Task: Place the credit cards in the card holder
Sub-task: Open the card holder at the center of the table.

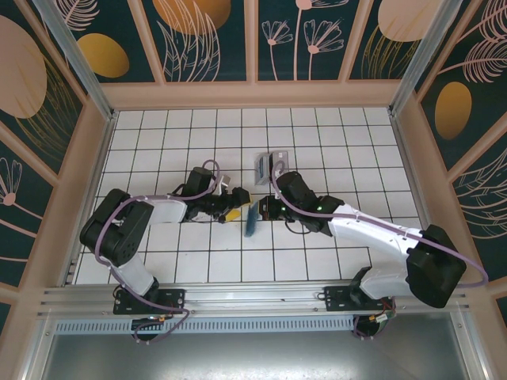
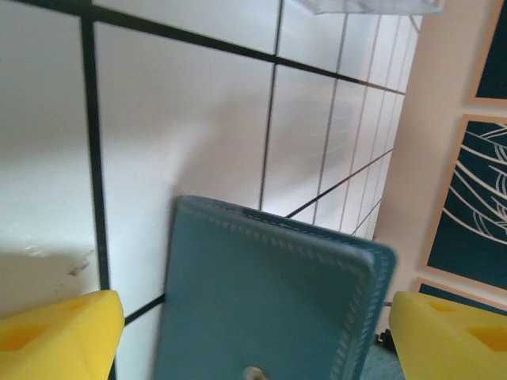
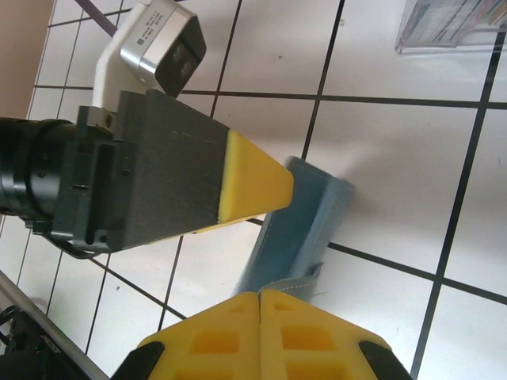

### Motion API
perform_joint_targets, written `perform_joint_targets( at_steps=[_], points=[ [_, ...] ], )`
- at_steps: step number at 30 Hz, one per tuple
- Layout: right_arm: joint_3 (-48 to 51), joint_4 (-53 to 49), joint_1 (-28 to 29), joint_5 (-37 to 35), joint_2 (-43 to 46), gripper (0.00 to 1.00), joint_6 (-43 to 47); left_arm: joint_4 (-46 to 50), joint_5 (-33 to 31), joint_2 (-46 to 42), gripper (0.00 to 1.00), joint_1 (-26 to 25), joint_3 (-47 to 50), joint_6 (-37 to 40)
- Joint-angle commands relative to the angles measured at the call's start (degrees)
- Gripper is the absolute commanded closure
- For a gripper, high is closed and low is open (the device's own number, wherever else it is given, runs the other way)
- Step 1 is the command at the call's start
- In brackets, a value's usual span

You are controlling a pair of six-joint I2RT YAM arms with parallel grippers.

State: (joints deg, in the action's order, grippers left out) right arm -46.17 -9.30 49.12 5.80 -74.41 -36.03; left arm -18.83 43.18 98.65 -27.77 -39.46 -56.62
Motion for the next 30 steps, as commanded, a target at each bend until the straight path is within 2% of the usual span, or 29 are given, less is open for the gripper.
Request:
perform_joint_targets(
  at_steps=[1,6,10,12,14,16,21,25,27,30],
  points=[
    [0.7,0.5,0.3,-0.9,-0.3,1.00,0.7,0.7,1.4,2.6,0.14,-0.3,-0.4,2.3],
    [1.0,1.9,0.2,-0.9,-0.2,1.00,0.3,-1.0,3.3,3.3,0.14,-0.3,-1.2,2.4],
    [1.1,2.3,0.2,0.2,-1.1,1.00,-0.1,-1.5,4.4,3.9,0.22,-0.3,-1.4,2.1],
    [1.6,3.0,0.3,0.5,-0.9,1.00,-0.8,-1.0,4.6,3.9,0.29,-0.3,-1.5,2.5],
    [1.7,2.8,0.3,-0.2,-0.7,1.00,-1.1,0.2,4.7,4.0,0.44,-0.3,-1.6,3.3],
    [1.7,1.9,0.2,-1.2,-0.3,1.00,-1.1,1.7,4.5,4.0,0.53,-0.2,-1.9,4.5],
    [2.2,-1.7,-0.4,-5.4,1.5,1.00,-1.6,3.2,4.5,3.2,0.56,0.6,-1.9,5.5],
    [2.6,-8.0,-1.7,-11.8,2.4,1.00,-4.4,4.4,4.5,3.1,0.67,1.0,-2.0,6.4],
    [2.2,-11.4,-2.7,-13.0,2.3,0.84,-5.7,4.5,4.5,3.2,0.72,1.1,-1.8,6.5],
    [1.3,-13.3,-2.9,-12.3,2.9,0.67,-5.6,4.5,4.5,3.3,0.76,1.1,-1.7,6.5]
  ],
)
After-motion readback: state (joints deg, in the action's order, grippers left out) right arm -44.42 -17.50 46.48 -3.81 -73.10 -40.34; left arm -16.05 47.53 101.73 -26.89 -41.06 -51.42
